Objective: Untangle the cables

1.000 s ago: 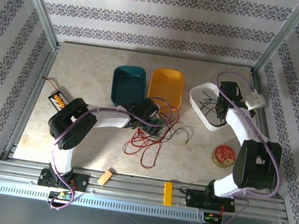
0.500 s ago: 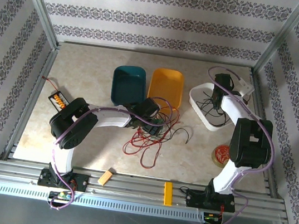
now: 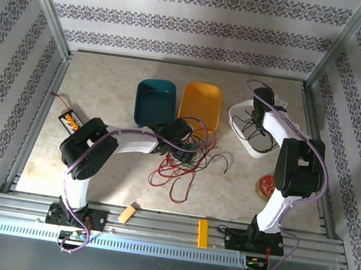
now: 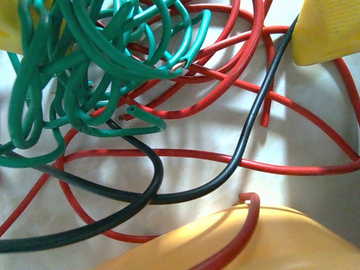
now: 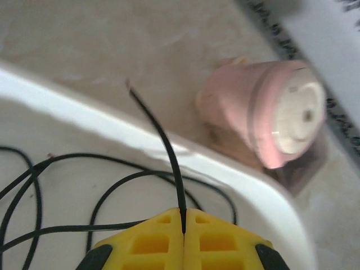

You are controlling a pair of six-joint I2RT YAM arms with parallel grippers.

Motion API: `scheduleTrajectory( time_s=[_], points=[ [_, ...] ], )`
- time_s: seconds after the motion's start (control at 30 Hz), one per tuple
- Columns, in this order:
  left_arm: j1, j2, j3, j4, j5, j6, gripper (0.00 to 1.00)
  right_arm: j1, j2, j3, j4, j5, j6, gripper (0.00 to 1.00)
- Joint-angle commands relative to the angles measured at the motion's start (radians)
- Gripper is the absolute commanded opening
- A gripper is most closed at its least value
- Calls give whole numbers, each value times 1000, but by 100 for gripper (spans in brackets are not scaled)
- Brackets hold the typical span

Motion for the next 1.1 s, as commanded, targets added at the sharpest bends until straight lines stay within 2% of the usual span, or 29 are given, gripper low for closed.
scheduleTrajectory(
  time_s=[0.0,0.2,0.23,0.27,0.33,0.4,0.43,0.57,0.7,0.77,0.87,0.97,1.03,1.07],
  points=[
    [0,44,-19,-133,-25,10,99,2,47,43,-88,-122,-12,0],
    [-3,37,-25,-131,-34,9,99,-26,66,44,-118,-229,43,1],
    [-4,37,-23,-132,-34,10,99,-30,67,43,-122,-239,49,31],
    [-5,39,-22,-133,-34,11,99,-33,62,41,-124,-242,56,54],
    [-6,37,-24,-133,-34,11,99,-34,39,26,-110,-246,58,62],
    [-6,37,-24,-132,-35,12,99,-34,0,3,-85,-242,60,80],
    [-6,38,-23,-131,-34,13,99,-34,-25,-10,-69,-244,58,96],
    [-8,39,-21,-131,-31,14,99,-28,-125,-65,8,-271,24,98],
    [-10,37,-22,-130,-30,16,99,8,-249,-141,88,-241,-45,98],
    [-9,36,-22,-128,-30,17,99,26,-315,-186,144,-290,-93,98],
    [-9,36,-22,-128,-29,19,99,65,-370,-219,179,-463,-218,98],
    [-9,36,-25,-127,-27,20,99,128,-386,-240,178,-473,-298,98],
    [-11,36,-23,-127,-27,20,99,136,-373,-246,164,-481,-285,99],
    [-11,35,-25,-127,-27,20,99,138,-363,-248,155,-487,-281,95]
  ],
)
